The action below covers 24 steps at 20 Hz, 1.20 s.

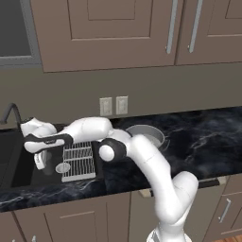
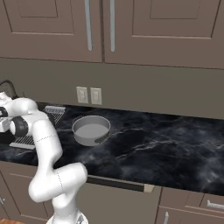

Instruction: Place the pot in the left basin and the glass cup in the right basin of the sink.

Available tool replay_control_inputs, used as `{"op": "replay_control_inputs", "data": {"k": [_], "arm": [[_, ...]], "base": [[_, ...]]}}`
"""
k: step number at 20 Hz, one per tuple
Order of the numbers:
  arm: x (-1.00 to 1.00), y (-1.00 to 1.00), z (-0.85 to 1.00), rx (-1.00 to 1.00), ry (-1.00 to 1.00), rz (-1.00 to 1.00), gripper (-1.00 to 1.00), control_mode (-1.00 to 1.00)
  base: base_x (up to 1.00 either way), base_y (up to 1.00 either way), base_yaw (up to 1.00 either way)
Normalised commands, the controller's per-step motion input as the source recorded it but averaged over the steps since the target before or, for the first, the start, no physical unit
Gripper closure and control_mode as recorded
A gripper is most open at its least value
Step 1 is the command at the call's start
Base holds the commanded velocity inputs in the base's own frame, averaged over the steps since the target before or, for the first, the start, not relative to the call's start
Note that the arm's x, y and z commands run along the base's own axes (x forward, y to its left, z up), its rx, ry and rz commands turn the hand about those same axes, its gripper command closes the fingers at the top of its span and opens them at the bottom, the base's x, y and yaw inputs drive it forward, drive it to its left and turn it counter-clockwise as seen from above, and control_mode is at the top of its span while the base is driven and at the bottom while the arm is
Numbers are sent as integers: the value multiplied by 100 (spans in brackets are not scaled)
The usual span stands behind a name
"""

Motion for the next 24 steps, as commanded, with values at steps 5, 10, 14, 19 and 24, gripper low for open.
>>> {"op": "replay_control_inputs", "data": {"k": [5, 10, 14, 19, 24], "arm": [[28, 17, -37, 0, -4, 0, 100, -100], [22, 15, -35, 0, -2, 0, 100, -100], [19, 12, -38, 0, 0, 0, 100, -100], [11, 9, -26, 0, 0, 0, 100, -100], [9, 14, -9, 0, 0, 0, 100, -100]], "base": [[0, 0, 0], [0, 0, 0], [0, 0, 0], [0, 0, 0], [0, 0, 0]]}}
